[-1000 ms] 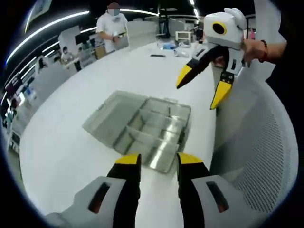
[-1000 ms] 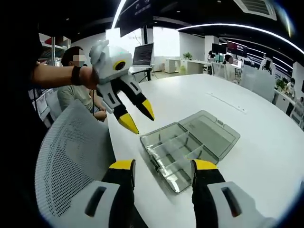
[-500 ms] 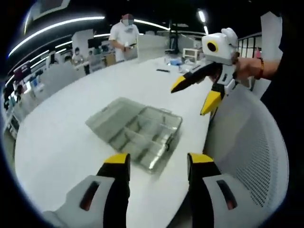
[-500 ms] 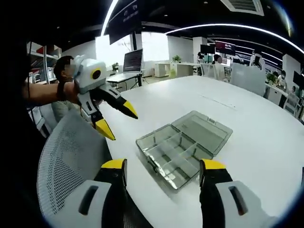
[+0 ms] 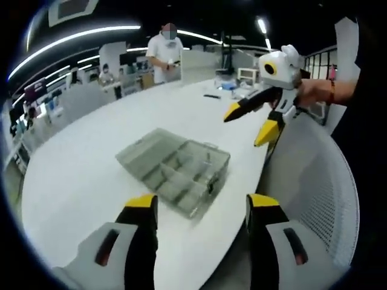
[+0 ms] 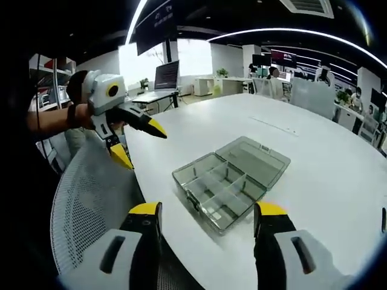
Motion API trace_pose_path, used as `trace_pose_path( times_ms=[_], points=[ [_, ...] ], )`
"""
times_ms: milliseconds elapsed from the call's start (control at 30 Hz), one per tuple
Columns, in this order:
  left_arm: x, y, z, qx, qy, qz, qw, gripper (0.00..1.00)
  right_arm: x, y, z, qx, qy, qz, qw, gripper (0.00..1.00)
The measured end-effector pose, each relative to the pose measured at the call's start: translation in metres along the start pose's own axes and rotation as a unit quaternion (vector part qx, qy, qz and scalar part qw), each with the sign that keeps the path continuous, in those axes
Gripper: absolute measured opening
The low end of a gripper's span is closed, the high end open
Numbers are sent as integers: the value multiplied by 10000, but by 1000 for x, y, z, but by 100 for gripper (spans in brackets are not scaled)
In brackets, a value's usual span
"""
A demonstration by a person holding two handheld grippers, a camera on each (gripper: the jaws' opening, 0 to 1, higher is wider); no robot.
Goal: Insert the divider into the dual guide fixture by aligning both edges with the guide slots and pushing it downward to the bottom, including one-sided entry, uneven engagement, binding, and posture correction.
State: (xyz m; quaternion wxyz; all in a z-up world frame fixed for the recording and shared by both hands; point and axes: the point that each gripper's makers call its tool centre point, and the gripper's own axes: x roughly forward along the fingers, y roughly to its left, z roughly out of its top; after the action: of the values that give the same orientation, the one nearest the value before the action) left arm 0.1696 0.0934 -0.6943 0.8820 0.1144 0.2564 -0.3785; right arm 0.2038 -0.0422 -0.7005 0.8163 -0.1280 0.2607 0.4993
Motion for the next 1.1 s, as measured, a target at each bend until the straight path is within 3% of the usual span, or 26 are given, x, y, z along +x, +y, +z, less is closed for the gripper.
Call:
trace_pose_path(
  times_ms=[400,800,1100],
  points=[
    [-21,3,-1,-13,-80,115,9999,69,-7,4,2,14,-55,-49,10000,67],
    [-37,12,-1,-197,-191,292,9992,74,-12,-5,9,99,-193,-273,9994,72],
    [-46,0,-1,-336,-331,243,9986,85,-24,-7,2,124,-162,-375,9991,75]
  ],
)
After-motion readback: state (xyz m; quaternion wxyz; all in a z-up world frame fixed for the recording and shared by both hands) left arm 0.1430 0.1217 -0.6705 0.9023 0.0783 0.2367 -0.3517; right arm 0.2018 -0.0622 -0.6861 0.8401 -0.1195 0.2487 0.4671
